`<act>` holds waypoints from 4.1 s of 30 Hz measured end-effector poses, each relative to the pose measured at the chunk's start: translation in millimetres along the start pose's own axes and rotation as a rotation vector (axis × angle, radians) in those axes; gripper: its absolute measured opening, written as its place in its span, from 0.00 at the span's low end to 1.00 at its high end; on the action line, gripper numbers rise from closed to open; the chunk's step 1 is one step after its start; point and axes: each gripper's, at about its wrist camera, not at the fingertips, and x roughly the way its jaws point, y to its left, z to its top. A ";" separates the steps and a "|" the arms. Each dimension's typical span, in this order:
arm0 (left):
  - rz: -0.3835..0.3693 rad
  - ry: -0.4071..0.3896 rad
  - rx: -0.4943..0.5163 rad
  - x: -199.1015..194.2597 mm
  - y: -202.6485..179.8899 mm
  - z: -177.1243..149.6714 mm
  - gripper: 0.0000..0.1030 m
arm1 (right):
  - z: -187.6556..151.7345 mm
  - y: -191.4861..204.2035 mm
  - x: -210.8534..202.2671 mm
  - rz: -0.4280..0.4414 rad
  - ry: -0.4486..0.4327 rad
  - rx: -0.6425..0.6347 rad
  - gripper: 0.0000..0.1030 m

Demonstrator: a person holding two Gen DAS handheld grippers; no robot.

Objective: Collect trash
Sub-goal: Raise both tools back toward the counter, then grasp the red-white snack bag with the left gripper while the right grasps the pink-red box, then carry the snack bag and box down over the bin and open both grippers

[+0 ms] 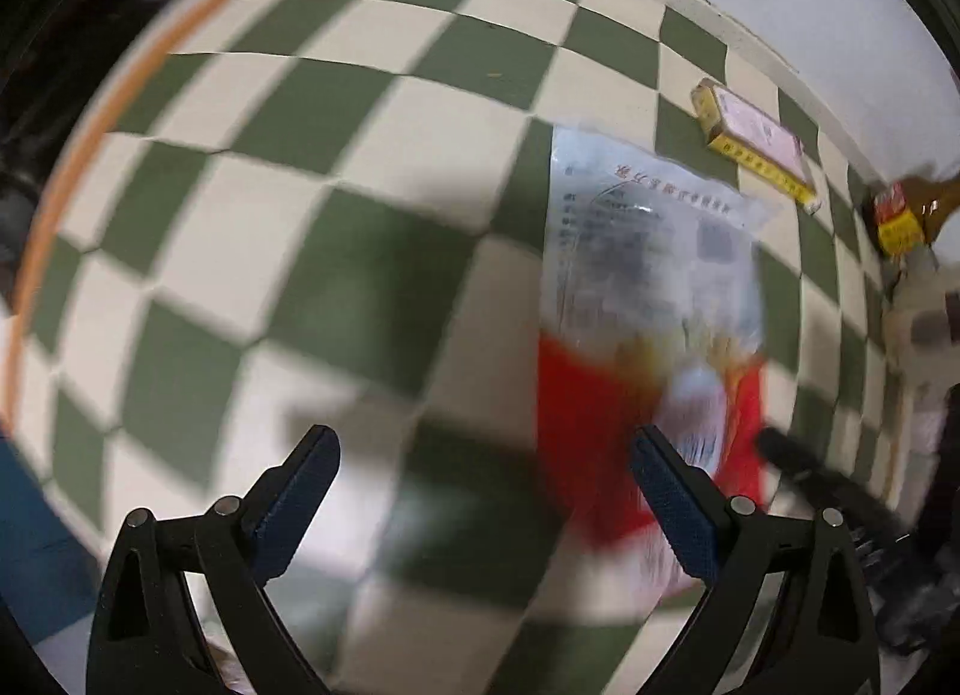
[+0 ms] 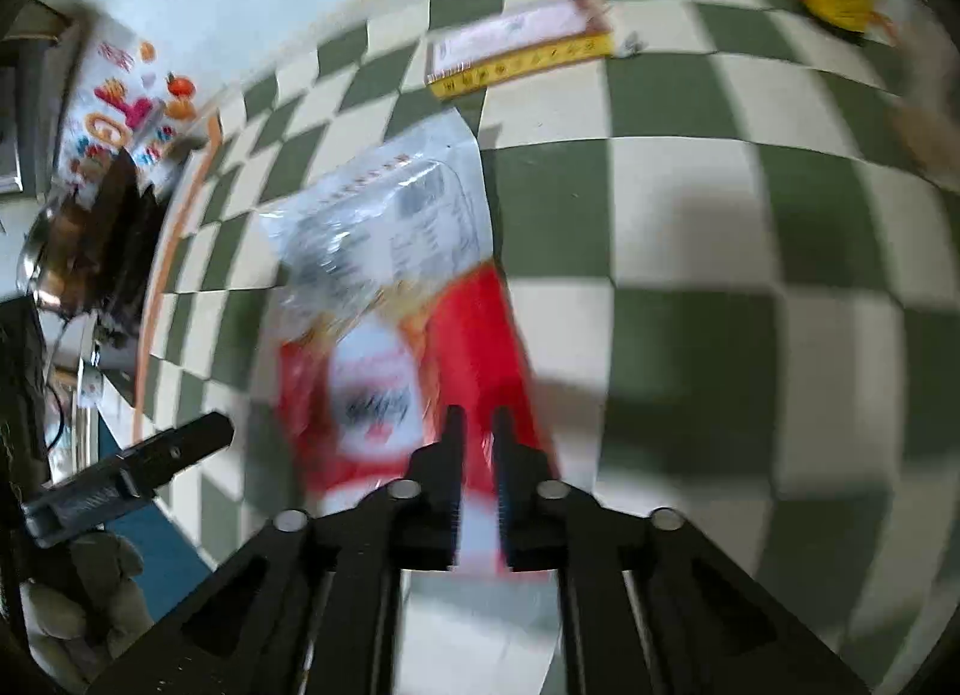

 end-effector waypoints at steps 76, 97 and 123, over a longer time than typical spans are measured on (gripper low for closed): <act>0.249 -0.576 0.232 -242.7 52.6 -120.7 0.04 | -111.4 83.8 -131.9 -0.074 -0.171 0.057 0.68; 0.183 -0.026 0.246 -51.1 173.7 -279.0 0.05 | -383.6 101.0 -34.7 -0.106 0.038 0.204 0.66; 0.161 0.363 0.183 383.8 215.8 -357.0 0.77 | -514.9 -90.2 420.9 -0.021 0.345 0.404 0.65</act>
